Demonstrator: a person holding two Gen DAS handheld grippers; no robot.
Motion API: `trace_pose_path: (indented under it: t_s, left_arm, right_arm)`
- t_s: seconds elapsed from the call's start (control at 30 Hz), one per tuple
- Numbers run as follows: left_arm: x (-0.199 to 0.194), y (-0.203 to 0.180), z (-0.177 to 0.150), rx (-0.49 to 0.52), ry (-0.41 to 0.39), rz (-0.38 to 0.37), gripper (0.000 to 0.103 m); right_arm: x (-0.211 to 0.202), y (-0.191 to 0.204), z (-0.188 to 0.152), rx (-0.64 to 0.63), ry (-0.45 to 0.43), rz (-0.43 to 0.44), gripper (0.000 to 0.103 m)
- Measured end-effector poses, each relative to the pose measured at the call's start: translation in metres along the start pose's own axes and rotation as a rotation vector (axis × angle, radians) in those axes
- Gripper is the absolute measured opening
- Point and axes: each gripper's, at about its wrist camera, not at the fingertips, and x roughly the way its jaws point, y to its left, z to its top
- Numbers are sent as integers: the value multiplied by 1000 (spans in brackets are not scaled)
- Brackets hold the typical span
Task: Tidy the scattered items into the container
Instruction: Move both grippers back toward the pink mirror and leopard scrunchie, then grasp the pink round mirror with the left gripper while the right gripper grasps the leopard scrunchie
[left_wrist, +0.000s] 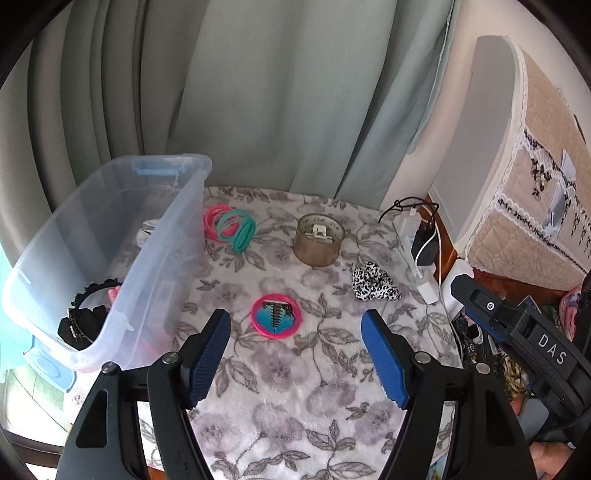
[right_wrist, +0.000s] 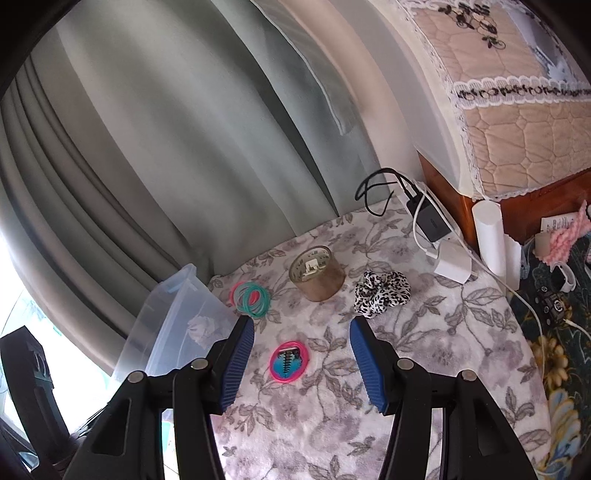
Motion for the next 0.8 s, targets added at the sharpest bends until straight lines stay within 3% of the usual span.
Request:
trace_pose_path:
  t_s: [0.13, 0.47, 0.7, 0.8]
  left_arm:
    - [30, -3, -2, 8, 61, -1, 74]
    - [101, 2, 5, 17, 120, -10, 74]
    - [155, 19, -17, -14, 242, 12, 74]
    - [168, 23, -22, -6, 257, 41, 74]
  right_arm:
    - [21, -16, -3, 21, 46, -34, 58]
    - [81, -46, -3, 31, 159, -125, 58]
    - [117, -57, 4, 7, 196, -185, 58]
    - [129, -60, 9, -3, 204, -204, 58]
